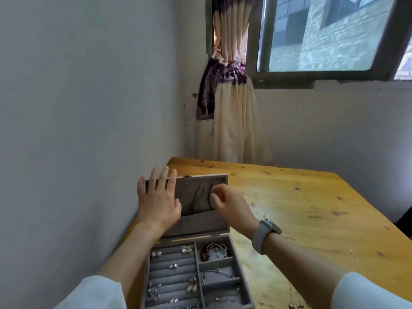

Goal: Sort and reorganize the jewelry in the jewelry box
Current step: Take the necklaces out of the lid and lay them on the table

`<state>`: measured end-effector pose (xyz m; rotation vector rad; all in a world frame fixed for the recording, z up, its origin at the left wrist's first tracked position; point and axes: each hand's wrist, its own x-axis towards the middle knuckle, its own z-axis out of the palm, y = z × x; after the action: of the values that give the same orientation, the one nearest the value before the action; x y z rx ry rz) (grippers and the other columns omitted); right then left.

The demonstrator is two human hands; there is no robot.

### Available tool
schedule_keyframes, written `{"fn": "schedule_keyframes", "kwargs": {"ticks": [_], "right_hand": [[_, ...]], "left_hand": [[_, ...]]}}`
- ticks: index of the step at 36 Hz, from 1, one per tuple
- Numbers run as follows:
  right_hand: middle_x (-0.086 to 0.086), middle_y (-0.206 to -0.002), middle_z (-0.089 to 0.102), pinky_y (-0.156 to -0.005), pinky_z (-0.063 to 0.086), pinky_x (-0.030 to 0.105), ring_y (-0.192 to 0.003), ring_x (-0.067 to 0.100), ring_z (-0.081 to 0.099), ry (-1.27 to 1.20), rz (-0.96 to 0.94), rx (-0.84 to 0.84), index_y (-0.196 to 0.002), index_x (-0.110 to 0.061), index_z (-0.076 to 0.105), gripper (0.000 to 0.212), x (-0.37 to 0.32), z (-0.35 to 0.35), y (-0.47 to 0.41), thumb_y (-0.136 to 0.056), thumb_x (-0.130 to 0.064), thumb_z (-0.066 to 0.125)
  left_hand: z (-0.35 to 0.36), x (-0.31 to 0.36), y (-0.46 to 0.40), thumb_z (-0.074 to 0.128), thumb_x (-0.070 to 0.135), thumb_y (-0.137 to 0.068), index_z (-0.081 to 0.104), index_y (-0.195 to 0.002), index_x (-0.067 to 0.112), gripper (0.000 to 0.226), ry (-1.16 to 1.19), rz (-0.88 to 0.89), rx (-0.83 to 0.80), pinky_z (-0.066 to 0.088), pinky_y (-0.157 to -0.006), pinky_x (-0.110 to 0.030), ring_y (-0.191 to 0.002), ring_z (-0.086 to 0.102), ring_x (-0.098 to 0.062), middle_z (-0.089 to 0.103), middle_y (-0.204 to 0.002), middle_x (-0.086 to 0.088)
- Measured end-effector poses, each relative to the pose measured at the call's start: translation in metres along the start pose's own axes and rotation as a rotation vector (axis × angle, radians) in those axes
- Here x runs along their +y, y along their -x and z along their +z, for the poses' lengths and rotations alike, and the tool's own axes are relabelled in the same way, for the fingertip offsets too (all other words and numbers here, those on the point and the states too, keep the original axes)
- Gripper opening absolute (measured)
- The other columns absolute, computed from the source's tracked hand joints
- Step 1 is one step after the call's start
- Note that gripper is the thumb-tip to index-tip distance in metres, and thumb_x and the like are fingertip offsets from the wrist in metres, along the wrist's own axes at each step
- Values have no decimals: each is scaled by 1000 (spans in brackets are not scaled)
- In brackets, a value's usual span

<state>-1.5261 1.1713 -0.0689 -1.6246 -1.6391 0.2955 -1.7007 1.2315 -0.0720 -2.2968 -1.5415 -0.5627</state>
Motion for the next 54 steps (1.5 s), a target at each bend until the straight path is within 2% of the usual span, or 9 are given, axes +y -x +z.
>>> {"fn": "schedule_keyframes", "kwargs": {"ticks": [5, 12, 19, 24, 31, 38, 44, 48, 54], "right_hand": [[4, -93, 67, -67, 46, 29, -87, 24, 61, 138, 211, 18, -95, -14, 62, 27, -10, 35, -17, -91, -35, 46], [7, -87, 64, -66, 42, 30, -84, 30, 60, 167, 417, 100, -85, -11, 61, 28, -16, 59, -21, -89, -34, 45], [-2, -73, 58, -62, 40, 27, -73, 18, 55, -202, 324, 253, -84, -15, 58, 12, -18, 47, -27, -89, -23, 52], [-2, -68, 53, -56, 39, 10, -62, 7, 47, -426, 127, 304, -77, -14, 55, 11, -36, 18, -35, -88, -11, 56], [3, -68, 55, -60, 47, 26, -64, 14, 53, -569, 27, 204, -77, -16, 53, 13, -70, -25, -39, -89, -11, 53], [7, -74, 58, -68, 55, 29, -68, 16, 58, -641, 13, 159, -82, -14, 54, 9, -94, -57, -35, -91, -12, 52], [10, -77, 60, -70, 57, 35, -71, 22, 62, -814, -5, 172, -83, -11, 54, 9, -116, -86, -31, -91, -11, 52], [10, -77, 61, -68, 57, 32, -69, 21, 63, -909, -27, 161, -86, -10, 54, 8, -125, -107, -23, -92, -11, 50], [9, -74, 63, -72, 56, 38, -69, 22, 65, -955, 46, 170, -94, -11, 46, 12, -103, -135, 7, -98, -16, 37]], "left_hand": [[17, -12, 2, 72, 18, -58, 48, -128, 4, 75, 70, 67, 95, 39, -98, -55, -116, 42, -30, 54, -121, -15], [20, -11, 5, 70, 17, -58, 49, -126, 4, 72, 121, 63, 138, 38, -98, -57, -115, 45, -32, 54, -120, -14], [18, -12, 7, 71, 15, -58, 49, -126, 6, 73, 137, 61, 138, 38, -99, -56, -117, 46, -32, 54, -121, -14], [17, -13, 7, 73, 17, -56, 50, -125, 6, 73, 127, 62, 123, 39, -98, -56, -116, 49, -32, 55, -120, -13], [-1, -7, 6, 44, 30, -89, 11, -147, 20, 68, 154, -3, -46, 5, -115, -47, -142, 6, -19, 16, -153, 0], [-24, 11, 12, 46, 28, -91, 22, -145, 24, 59, 419, -22, -37, -8, -113, -40, -143, 4, -9, 20, -153, 8], [-42, 32, 20, 57, 17, -86, 30, -143, 22, 63, 938, -56, -94, 18, -116, -39, -134, 32, -16, 34, -145, 8], [-57, 43, 21, 59, 16, -88, 30, -143, 18, 62, 1126, -82, -239, 22, -110, -25, -134, 28, -7, 36, -139, 14], [-77, 69, 48, 52, 13, -92, 62, -102, 16, 14, 1422, -64, -459, 50, -80, -20, -91, 65, -11, 69, -90, -3]]}}
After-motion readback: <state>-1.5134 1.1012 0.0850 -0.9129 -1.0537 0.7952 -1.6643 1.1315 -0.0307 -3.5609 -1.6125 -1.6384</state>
